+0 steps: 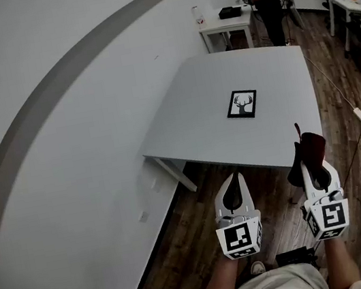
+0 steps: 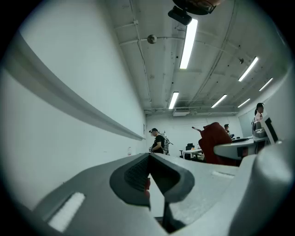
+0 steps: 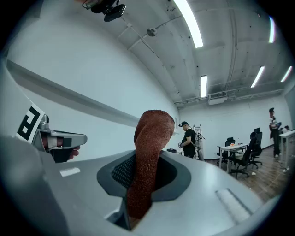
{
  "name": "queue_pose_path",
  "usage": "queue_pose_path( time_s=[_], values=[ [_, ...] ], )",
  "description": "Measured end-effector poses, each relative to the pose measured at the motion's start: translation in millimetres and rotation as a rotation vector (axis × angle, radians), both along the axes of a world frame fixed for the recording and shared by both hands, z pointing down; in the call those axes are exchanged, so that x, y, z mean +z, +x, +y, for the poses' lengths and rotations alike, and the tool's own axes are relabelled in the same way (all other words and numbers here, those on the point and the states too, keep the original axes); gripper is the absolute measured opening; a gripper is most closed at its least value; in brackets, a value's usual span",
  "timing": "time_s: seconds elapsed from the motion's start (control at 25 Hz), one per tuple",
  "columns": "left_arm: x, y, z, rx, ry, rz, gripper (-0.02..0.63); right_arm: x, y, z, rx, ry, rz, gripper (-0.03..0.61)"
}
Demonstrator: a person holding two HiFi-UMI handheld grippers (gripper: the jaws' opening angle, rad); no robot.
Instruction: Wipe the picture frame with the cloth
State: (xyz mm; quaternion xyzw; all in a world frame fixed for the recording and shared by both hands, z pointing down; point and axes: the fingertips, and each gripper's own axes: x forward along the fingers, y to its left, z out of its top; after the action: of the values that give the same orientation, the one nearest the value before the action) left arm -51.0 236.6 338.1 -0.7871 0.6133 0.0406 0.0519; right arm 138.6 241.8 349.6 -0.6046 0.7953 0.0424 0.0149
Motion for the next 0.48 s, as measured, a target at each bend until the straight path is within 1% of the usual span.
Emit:
queue_pose_path(
  time_s=[0.12,0.48],
  values=[
    [0.6,3.8,1.5,0.009,-0.010,0.004,0.001,-1.9,1.7,0.5,0.000,0.001,-0.001,0.095],
    [-2.7,17.1,4.1,0.011,-0.007,-0.007,0.000,1.3,13.7,1.8,-0.001,-0.001,-0.011,0.095]
  ],
)
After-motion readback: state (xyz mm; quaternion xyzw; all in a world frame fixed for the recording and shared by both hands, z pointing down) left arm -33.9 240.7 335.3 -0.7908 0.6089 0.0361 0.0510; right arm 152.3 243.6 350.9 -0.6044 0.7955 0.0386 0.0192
